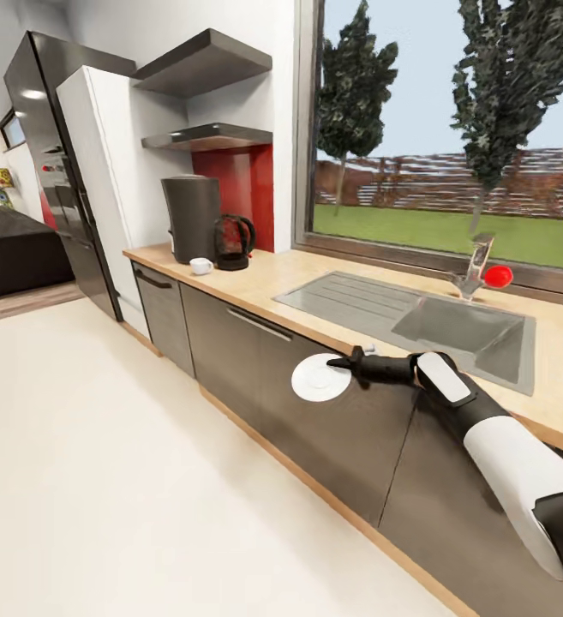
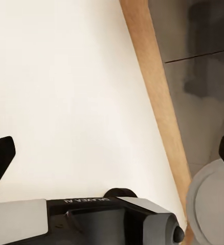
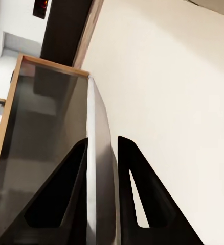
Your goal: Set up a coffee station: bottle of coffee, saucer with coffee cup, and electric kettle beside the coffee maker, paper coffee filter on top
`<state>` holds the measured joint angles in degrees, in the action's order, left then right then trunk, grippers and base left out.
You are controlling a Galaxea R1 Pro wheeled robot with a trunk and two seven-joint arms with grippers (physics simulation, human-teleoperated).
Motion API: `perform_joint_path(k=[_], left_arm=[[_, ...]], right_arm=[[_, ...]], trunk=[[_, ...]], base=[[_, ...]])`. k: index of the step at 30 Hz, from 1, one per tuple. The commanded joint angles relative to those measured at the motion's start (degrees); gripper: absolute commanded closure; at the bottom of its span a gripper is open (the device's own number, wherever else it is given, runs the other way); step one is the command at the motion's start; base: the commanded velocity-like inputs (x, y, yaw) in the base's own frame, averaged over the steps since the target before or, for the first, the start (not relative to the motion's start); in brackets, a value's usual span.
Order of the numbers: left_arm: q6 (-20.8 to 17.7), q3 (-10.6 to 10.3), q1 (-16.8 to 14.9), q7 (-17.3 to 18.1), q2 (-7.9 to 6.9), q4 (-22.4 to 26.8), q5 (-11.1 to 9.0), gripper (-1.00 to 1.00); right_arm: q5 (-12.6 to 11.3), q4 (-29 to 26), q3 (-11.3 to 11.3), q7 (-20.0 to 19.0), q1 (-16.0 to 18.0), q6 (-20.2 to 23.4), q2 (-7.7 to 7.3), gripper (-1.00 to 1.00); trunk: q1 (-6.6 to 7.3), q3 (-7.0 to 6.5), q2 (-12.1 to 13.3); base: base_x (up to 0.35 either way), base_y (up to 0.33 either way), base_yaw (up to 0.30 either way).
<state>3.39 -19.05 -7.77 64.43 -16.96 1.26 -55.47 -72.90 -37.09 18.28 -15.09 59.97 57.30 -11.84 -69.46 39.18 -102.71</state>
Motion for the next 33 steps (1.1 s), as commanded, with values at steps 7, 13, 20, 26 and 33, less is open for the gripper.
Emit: perform_joint_path(k=[7,13,20,26,33], left_arm=[[0.3,-0.47,-0.05,0.08,0.0,-0.03,-0.34,-1.0],[0.3,-0.48,-0.05,0.08,0.0,-0.03,-0.34,-1.0],[0.3,-0.51,-0.05,0.08,0.0,-0.03,-0.34,-1.0],[0.3,-0.48,-0.05,0.08,0.0,-0.03,-0.34,-1.0],[0.3,-0.47,-0.05,0.08,0.0,-0.03,-0.34,-1.0]], right_arm=[[0.3,0.0,2.43,-0.65,0.06,-0.07,-0.03,1.0],[0.3,0.0,2.53,-0.65,0.06,-0.08,-0.03,1.0],[0.3,0.0,2.52,-0.65,0.06,-0.08,-0.03,1.0],[0.3,0.0,2.52,-0.65,0.06,-0.08,-0.06,1.0],[0.3,0.0,2.55,-0.65,0.06,-0.08,-0.03,1.0]], trunk=[[-0.03,0.06,-0.03],[-0.03,0.06,-0.03],[-0.03,0.06,-0.03],[-0.03,0.06,-0.03],[-0.03,0.06,-0.03]], base=[[0.308,0.199,0.272],[0.306,0.208,0.272],[0.311,0.17,0.256],[0.326,0.026,0.119],[0.328,0.004,0.249]])
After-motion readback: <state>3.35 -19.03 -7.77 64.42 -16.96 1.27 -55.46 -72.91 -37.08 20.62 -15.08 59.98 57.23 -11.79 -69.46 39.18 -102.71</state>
